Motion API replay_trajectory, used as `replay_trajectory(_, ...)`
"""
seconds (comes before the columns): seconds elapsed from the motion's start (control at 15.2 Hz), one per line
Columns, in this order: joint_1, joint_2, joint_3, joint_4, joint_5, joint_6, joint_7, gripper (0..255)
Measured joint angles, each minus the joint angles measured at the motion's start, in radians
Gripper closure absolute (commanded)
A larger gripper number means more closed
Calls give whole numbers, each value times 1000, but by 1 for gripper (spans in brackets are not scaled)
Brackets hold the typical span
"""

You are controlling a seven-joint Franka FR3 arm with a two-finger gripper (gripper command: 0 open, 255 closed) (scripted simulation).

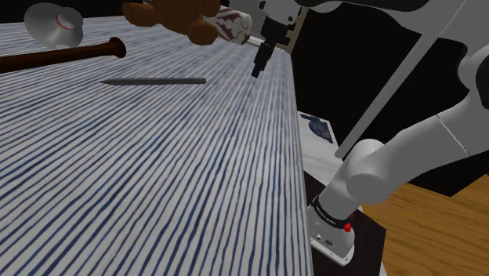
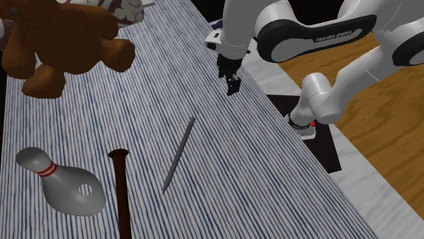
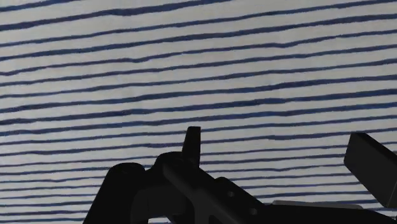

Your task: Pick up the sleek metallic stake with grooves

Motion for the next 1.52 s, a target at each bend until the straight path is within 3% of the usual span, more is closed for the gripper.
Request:
replay_trajectory(0.79,119,388,77,374,-23,8,-271,0)
replay_trajectory(1.52,229,708,178,746,-101,-52,-479,0)
